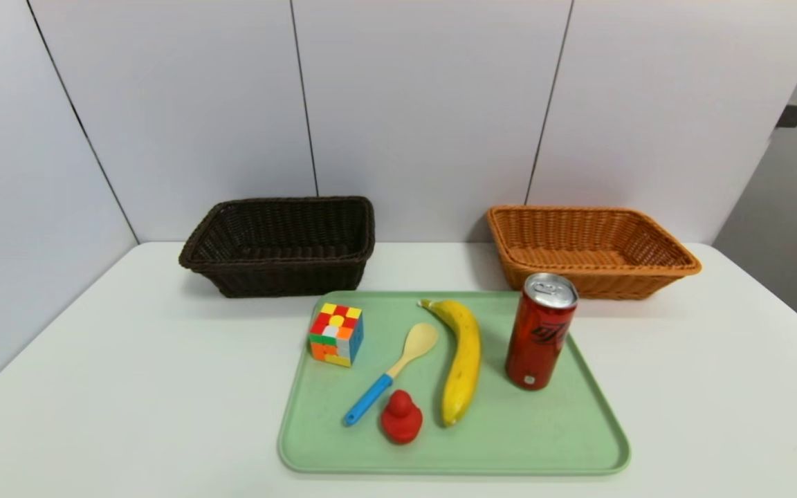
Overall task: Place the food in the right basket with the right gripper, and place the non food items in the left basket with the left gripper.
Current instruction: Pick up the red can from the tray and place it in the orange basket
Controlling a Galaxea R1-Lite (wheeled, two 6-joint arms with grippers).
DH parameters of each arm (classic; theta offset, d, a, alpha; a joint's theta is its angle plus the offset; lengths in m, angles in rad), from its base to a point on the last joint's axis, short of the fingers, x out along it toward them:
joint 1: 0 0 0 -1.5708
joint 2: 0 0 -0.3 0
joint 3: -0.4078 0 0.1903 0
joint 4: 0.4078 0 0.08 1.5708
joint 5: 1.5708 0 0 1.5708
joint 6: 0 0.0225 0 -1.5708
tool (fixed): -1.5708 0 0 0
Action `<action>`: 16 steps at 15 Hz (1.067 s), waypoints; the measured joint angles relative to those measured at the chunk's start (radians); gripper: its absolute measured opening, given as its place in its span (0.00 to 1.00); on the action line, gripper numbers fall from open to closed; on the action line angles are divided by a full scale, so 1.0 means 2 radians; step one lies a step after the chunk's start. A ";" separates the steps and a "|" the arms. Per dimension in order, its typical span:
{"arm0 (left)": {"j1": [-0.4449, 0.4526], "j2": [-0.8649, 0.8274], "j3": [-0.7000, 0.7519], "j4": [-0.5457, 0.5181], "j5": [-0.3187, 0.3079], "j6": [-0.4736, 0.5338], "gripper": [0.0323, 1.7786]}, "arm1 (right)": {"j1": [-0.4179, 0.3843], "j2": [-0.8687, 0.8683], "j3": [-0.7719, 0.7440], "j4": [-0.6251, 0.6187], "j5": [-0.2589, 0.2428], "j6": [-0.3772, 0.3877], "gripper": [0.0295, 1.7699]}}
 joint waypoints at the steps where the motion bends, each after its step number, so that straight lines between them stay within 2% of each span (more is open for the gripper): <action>1: 0.000 0.000 0.000 0.000 0.000 0.000 0.95 | 0.000 0.000 0.000 0.000 0.000 0.000 0.97; 11: 0.000 0.000 0.000 0.000 0.000 0.000 0.95 | 0.000 0.000 0.000 -0.001 0.000 0.002 0.97; 16: 0.000 0.000 0.000 0.000 0.000 0.000 0.95 | 0.000 0.000 0.000 0.001 0.004 -0.009 0.97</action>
